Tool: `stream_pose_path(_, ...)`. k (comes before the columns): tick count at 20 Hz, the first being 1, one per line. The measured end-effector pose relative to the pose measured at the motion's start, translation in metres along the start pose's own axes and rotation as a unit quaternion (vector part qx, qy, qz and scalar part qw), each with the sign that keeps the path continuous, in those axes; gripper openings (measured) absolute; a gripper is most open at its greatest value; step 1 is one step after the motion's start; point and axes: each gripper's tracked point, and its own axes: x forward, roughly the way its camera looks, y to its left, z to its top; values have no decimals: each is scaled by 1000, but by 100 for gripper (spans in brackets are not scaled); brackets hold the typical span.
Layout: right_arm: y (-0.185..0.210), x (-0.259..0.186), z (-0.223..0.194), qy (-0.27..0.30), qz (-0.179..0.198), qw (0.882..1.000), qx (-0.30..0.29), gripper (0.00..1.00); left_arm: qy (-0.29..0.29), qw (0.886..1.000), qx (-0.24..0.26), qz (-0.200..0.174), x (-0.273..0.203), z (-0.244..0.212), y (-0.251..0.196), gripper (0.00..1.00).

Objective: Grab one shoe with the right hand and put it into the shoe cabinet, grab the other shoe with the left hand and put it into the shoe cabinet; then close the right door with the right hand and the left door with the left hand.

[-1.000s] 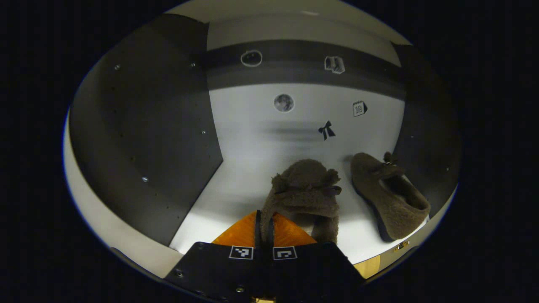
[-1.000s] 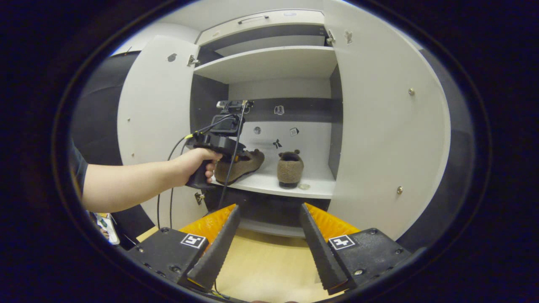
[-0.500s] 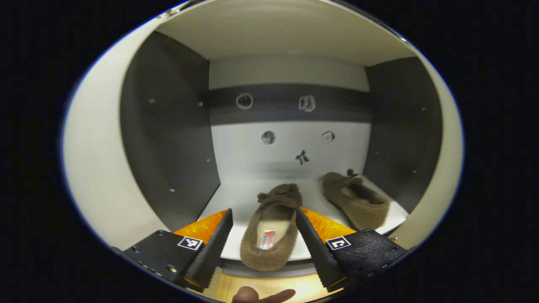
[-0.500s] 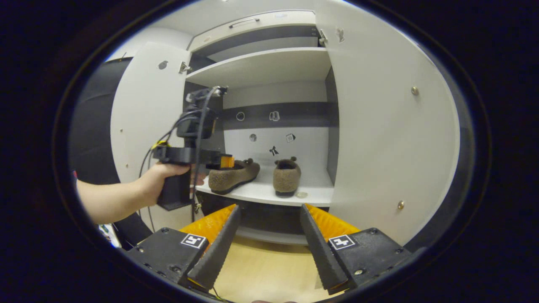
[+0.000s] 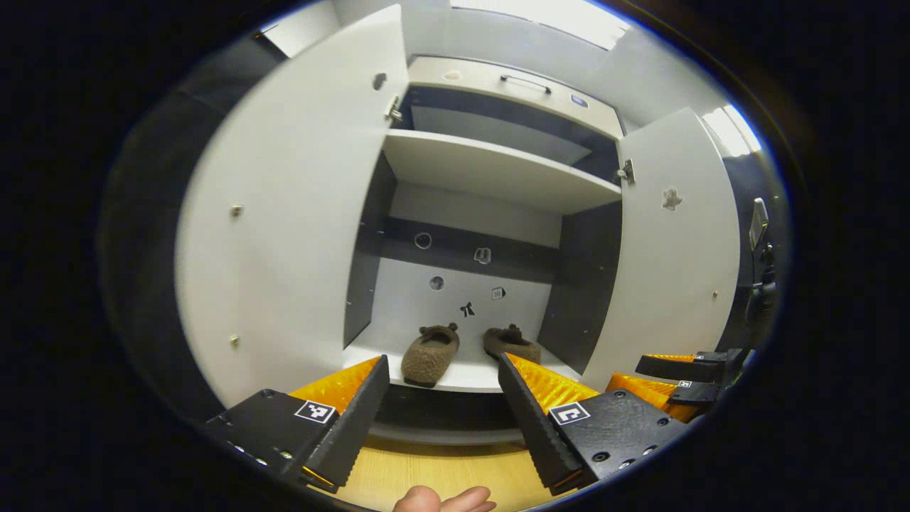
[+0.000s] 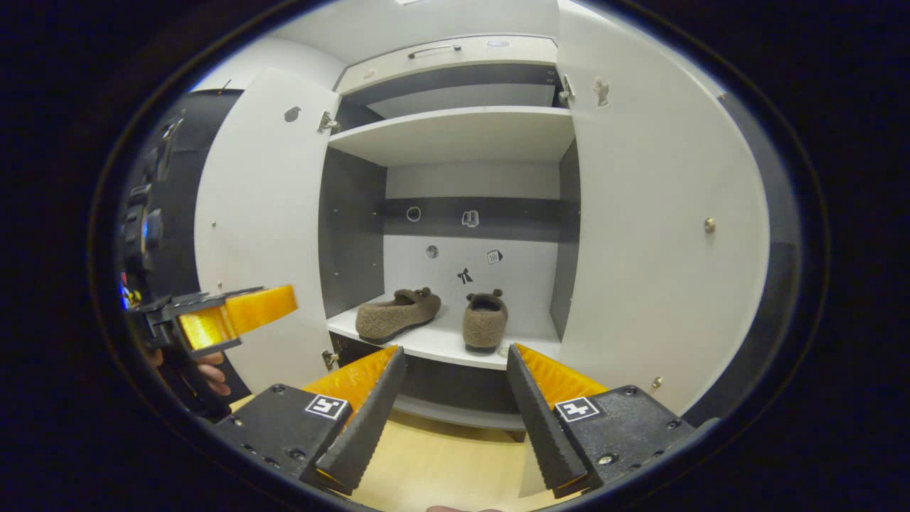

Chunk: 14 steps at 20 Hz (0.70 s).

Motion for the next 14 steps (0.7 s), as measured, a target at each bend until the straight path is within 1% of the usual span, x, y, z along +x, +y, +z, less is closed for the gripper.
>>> stream_pose_path(1,0,-7,6,-9,-3,1000,0,95,-8,1000,12,9,-8,4,4,93)
stream_pose_path(2,1,-12,11,-16,-2,1000,0,91,-9,999,29,15,-13,2,8,93)
stream_pose_path(4,4,-20,21,-20,5,1000,4,91,4,999,53,3,-17,3,9,93)
stream_pose_path(6,5,-30,35,-28,12,999,13,91,11,998,59,-11,-21,5,6,93)
stream_pose_path(9,-3,-59,68,-59,15,998,22,91,-8,998,58,-27,-22,16,-1,94)
stream_pose_path(10,-3,-72,85,-77,30,996,37,95,-11,998,55,-35,-21,17,-4,94)
stream_pose_path(11,-9,-86,96,-87,33,995,43,91,-12,998,55,-40,-20,17,-6,94)
stream_pose_path(12,-27,-99,107,-98,9,994,37,95,-8,997,56,-48,-16,13,-11,94)
stream_pose_path(13,-54,-109,113,-104,-35,994,20,91,1,997,59,-54,-11,6,-17,94)
stream_pose_path(14,-82,-122,119,-122,-79,989,8,90,10,996,61,-57,-4,1,-21,94)
